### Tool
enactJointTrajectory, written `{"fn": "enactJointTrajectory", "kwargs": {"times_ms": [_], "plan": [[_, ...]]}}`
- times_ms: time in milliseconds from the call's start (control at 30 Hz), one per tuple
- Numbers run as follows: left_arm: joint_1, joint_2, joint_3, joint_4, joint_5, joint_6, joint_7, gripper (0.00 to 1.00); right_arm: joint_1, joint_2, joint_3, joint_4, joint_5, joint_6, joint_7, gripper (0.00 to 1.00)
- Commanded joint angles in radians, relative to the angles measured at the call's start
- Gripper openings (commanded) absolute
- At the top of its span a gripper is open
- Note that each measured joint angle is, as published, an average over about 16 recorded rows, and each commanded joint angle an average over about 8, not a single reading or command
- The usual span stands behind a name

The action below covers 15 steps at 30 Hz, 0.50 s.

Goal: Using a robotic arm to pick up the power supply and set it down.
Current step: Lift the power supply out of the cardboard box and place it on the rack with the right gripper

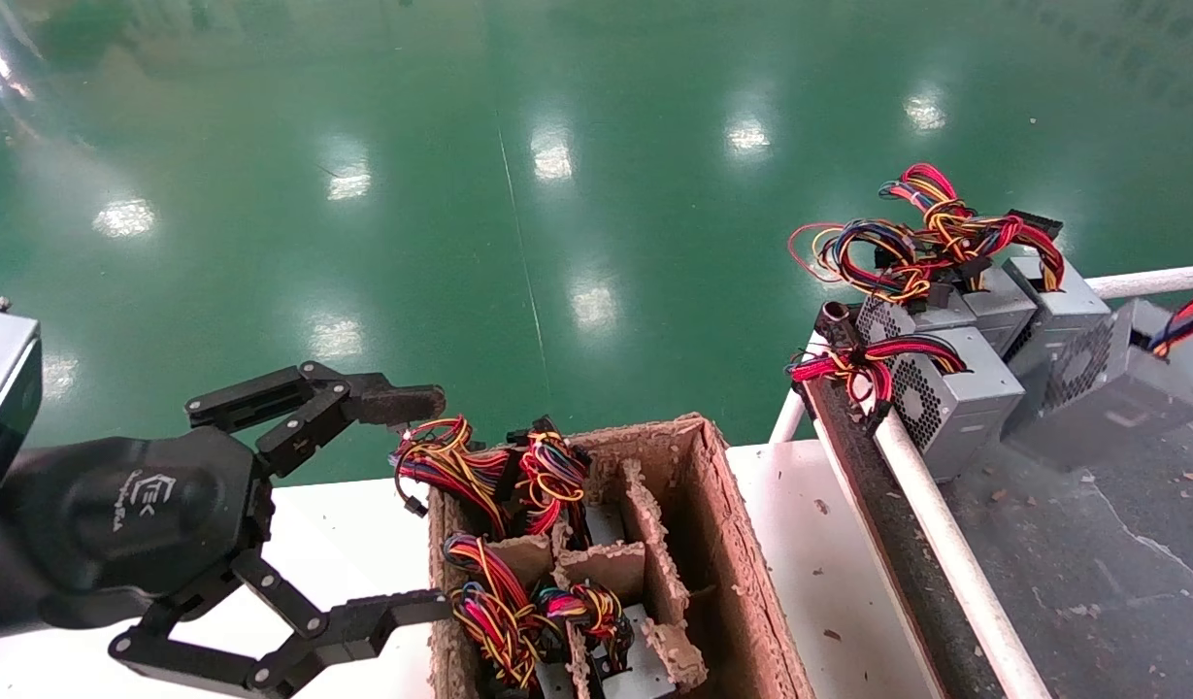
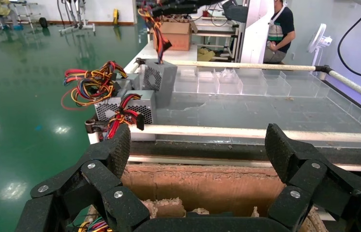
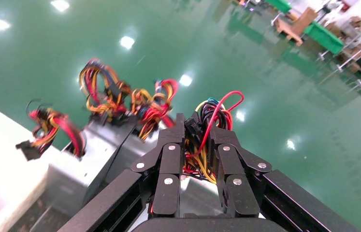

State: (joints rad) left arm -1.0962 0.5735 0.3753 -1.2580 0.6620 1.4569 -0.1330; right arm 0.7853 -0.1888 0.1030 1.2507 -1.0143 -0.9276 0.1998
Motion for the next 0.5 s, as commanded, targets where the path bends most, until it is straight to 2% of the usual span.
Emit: {"fn": "enactJointTrajectory", "kwargs": {"times_ms": [33, 267, 500], "plan": [[0.000, 0.000, 0.000, 0.000, 0.000, 0.000, 0.000, 1.00, -0.017, 0.005, 0.003, 0.003, -0.005, -0.007, -0.005, 0.00], [0.000, 0.000, 0.000, 0.000, 0.000, 0.000, 0.000, 1.00, -0.037, -0.015, -0.019, 0.041, -0.025, 0.012, 0.011, 0.00], [0.000, 0.000, 0.000, 0.000, 0.000, 0.000, 0.000, 1.00, 0.008, -0.054, -0.067, 0.079, -0.050, 0.041, 0.042, 0.00]]}}
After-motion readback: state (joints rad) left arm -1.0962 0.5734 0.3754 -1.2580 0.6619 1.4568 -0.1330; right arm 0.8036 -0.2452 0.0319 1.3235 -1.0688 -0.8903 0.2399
